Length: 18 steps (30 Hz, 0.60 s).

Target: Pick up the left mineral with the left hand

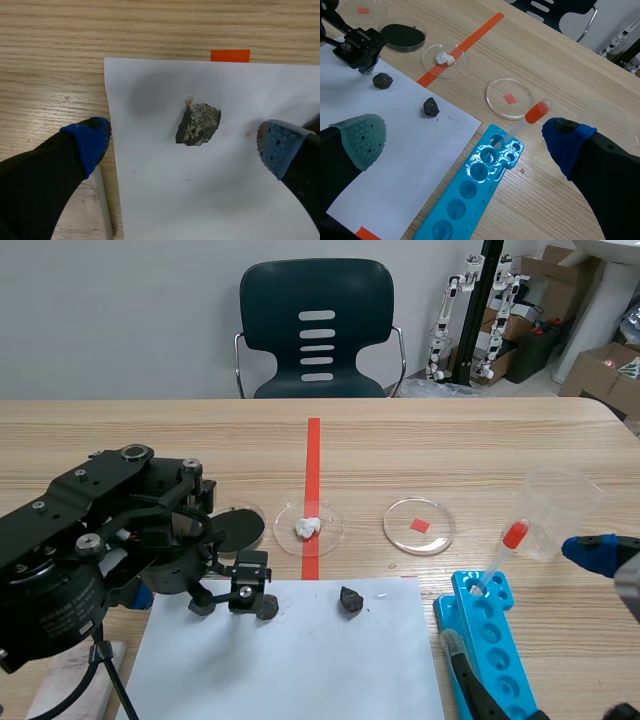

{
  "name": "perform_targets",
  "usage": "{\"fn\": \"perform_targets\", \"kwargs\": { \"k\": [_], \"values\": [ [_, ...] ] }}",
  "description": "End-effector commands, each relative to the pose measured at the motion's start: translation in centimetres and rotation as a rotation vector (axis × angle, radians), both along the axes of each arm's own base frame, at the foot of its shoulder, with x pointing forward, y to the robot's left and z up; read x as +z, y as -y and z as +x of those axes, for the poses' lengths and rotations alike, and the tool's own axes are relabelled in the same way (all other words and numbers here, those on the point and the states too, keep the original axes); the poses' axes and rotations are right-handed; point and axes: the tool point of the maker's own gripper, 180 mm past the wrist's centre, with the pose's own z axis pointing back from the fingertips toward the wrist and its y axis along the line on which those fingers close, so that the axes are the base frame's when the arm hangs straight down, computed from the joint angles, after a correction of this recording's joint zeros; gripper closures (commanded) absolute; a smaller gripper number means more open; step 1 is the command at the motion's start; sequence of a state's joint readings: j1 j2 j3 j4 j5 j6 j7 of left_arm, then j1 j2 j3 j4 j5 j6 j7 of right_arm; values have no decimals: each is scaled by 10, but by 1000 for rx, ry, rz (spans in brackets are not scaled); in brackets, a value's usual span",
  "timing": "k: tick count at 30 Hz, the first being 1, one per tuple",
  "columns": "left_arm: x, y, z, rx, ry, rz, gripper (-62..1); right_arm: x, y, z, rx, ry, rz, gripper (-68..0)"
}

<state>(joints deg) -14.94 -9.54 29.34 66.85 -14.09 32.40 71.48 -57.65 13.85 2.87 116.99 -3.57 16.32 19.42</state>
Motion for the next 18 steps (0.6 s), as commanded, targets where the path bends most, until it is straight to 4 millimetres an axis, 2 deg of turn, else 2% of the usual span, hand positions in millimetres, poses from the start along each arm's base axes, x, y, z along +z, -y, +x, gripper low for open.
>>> {"fn": "perform_targets", "kwargs": {
  "k": [1,7,18],
  "values": [
    [7,1,7,1,27,-5,-558,8,-1,4,5,33,10,-679],
    [7,1,7,1,27,-5,-413,8,-1,4,5,33,10,-679],
    [8,1,11,0,46,-5,-234,8,-1,4,5,33,10,-679]
  ]
}}
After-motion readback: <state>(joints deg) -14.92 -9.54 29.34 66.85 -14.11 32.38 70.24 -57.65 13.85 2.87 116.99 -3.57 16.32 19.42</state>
